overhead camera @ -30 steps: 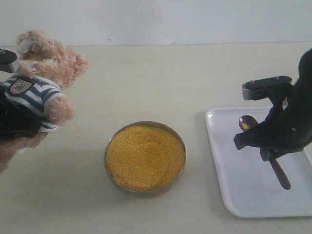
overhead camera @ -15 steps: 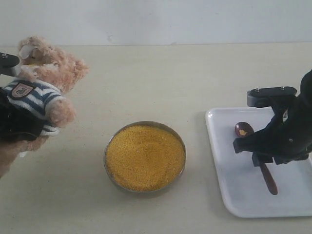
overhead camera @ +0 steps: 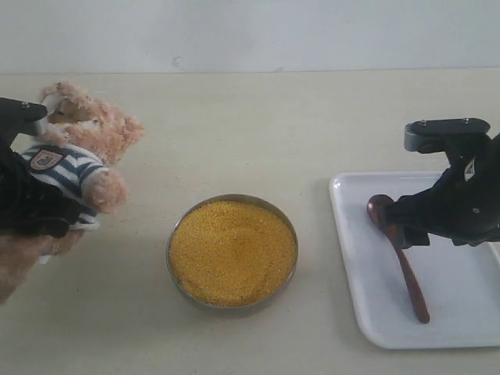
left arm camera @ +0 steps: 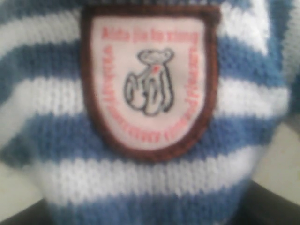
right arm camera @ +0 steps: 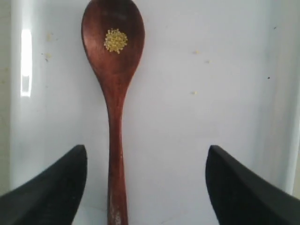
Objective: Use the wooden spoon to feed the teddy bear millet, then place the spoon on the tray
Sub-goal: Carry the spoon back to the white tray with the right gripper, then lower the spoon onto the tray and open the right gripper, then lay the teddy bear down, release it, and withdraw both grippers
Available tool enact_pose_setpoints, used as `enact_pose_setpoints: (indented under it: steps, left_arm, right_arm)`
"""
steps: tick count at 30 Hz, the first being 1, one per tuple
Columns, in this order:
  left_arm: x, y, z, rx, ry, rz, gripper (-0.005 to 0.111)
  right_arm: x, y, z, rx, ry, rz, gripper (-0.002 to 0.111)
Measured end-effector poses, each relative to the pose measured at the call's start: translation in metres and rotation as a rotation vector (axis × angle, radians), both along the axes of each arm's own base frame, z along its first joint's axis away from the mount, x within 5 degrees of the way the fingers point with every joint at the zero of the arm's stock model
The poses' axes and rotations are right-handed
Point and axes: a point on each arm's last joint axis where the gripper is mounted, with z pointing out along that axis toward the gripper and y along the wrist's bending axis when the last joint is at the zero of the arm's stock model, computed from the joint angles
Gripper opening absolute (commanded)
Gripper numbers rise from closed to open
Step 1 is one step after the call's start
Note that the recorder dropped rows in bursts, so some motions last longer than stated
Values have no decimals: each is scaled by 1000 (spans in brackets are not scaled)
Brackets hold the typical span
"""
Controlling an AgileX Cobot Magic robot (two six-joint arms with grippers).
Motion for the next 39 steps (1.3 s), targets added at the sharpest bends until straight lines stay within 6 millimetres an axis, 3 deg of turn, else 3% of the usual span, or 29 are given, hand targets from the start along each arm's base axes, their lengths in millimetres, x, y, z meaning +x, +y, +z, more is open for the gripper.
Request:
enact_pose_setpoints:
  steps: [8,12,17,21,27,29,33,39]
  left_arm:
    - [1,0,-7,-3,37,36,4]
    - [6,-1,-14,-18,48,96,4]
    - [18,-4,-28,-37,49,157,6]
    - [26,-5,-40,-40,80,202,24]
    - [31,-7,-42,-51,79,220,73]
    - [32,-7,-41,-54,70,222,84]
    - [32,-7,-34,-61,47,221,90]
    - [34,-7,7,-93,-53,217,90]
  right_arm:
    - [-1,0,13,27,-62,-20,50]
    - [-6,-1,27,51,-125,-22,50]
    - [-25,-6,27,80,-159,-36,50]
    - [-38,-10,28,101,-197,-43,50]
    - [-44,-12,38,130,-261,-48,50]
    - [-45,-12,40,133,-271,-48,50]
    - [-45,-11,40,143,-273,-56,50]
    - [-45,-11,40,143,-273,-56,50]
